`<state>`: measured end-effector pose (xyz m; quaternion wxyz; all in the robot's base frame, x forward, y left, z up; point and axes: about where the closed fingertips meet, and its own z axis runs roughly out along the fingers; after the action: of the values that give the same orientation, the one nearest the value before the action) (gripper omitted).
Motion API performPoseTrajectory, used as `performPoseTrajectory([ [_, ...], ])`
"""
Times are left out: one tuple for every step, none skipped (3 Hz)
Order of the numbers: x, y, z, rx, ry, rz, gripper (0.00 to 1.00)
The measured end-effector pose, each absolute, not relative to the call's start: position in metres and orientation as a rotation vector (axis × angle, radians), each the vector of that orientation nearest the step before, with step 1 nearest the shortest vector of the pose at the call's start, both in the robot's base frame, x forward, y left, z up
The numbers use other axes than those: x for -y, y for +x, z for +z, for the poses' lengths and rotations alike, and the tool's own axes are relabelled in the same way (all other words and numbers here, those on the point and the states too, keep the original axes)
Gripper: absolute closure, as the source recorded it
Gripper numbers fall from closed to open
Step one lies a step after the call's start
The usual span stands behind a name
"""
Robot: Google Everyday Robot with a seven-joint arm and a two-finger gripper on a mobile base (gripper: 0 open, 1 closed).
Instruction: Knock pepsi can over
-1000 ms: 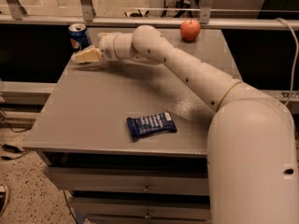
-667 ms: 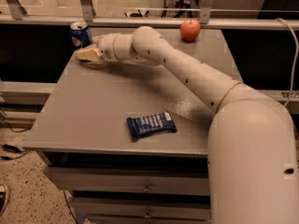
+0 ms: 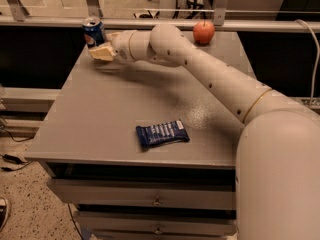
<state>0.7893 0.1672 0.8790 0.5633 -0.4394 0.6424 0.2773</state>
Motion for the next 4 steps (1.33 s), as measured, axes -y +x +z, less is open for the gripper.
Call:
performPoseTrajectory([
  [-0.144,0.799,0.905,-1.482,-1.098,0.559,1.00],
  [-0.091,0.816,0.937,-1.461,-1.282,0.382,1.00],
  [-0.057,0.821,0.947,-1.468,-1.434,0.256,1.00],
  [-0.043,0.795,0.934,-1.446,-1.778,0.106,1.00],
])
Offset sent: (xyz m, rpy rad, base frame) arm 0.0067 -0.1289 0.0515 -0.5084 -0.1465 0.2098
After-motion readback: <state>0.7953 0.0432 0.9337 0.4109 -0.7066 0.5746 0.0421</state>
